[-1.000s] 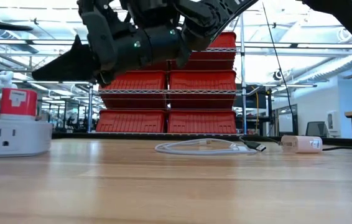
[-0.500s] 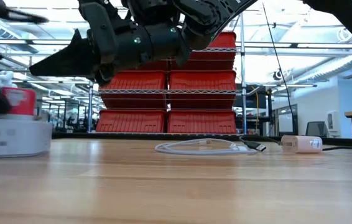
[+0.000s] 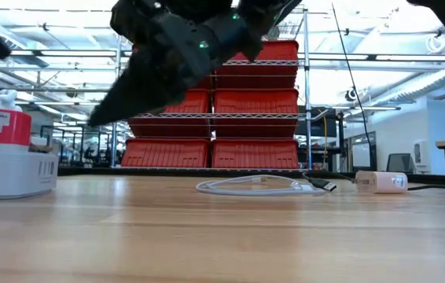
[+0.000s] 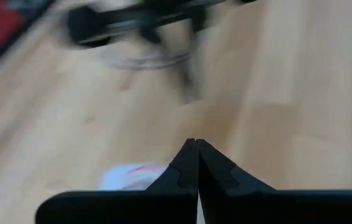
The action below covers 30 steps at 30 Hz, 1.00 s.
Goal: Insert USB
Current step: Insert the red charger adapter into the left white outlet extension
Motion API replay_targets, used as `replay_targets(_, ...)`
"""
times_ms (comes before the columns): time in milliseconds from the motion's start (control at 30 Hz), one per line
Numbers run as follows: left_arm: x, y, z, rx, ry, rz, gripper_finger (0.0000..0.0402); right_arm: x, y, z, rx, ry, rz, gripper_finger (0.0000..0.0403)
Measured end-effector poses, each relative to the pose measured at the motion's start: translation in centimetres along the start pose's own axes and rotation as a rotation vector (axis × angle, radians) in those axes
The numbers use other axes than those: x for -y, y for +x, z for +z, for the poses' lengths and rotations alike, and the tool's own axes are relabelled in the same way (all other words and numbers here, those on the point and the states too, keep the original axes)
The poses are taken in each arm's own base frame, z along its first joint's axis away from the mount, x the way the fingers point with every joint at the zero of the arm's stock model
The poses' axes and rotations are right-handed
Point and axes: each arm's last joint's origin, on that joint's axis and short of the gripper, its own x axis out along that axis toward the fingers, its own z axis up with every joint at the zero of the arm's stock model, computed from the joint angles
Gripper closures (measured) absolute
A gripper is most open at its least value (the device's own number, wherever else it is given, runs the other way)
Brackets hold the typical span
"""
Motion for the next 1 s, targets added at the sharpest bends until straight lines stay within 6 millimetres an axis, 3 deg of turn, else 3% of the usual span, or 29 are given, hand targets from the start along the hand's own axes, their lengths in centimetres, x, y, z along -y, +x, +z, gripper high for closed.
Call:
replay_targets(100,-1.3,-0.5,-1.1,-0.013,-0.041,0.08,0.0402,-0.2,0.6,-2.0,-0.04,0.051,0.011,0.0403)
replay_targets(200,-1.3,-0.5,-1.5,-0.013,-0.07,0.071,0.0402,-0.5,1.5,-4.6,-0.007,0.125,0.002,0.0403)
replay_targets(333,-1.2,0.0,-1.3,-0.077,-0.055,0.07,0.0402,-1.7,2.2,-5.8,0.125,0.191,0.02,0.0403)
replay_targets(667,-2.5,3.0,-1.5,-0.202,-0.004,0.145,0.0402,-4.7,2.8,-4.9,0.19,0.16,0.048,0.0403)
replay_targets(1000,-2.2,4.4,-2.7,-0.212,-0.037,0.082,0.0402,-5.1,2.9,-5.1,0.167,0.177,0.055,0.0403)
